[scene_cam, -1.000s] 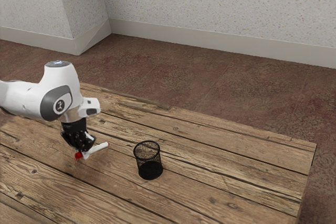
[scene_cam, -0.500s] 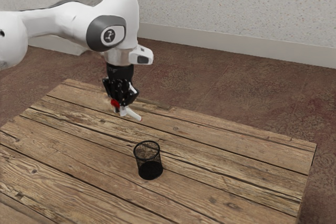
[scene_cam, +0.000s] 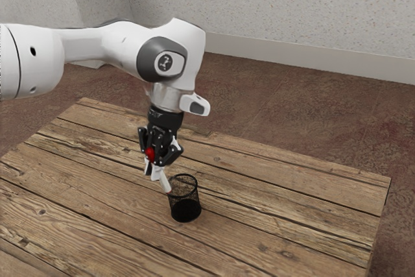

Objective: Put the marker into the pen holder.

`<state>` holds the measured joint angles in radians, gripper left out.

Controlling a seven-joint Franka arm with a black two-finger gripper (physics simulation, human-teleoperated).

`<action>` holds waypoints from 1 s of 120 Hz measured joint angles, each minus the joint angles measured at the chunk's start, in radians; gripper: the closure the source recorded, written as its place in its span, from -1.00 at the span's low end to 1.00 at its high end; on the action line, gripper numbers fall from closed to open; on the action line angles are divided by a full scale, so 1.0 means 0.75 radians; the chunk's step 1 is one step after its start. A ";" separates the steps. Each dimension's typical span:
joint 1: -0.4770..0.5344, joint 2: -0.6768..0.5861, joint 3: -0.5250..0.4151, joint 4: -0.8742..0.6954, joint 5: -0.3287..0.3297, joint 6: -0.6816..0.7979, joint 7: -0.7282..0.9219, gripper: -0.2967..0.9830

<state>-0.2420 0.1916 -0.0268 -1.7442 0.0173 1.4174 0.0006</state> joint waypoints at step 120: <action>0.030 0.345 0.026 0.184 0.055 0.213 0.065 0.55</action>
<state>-0.2193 0.4500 -0.0075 -1.6065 0.0585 1.5771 0.0492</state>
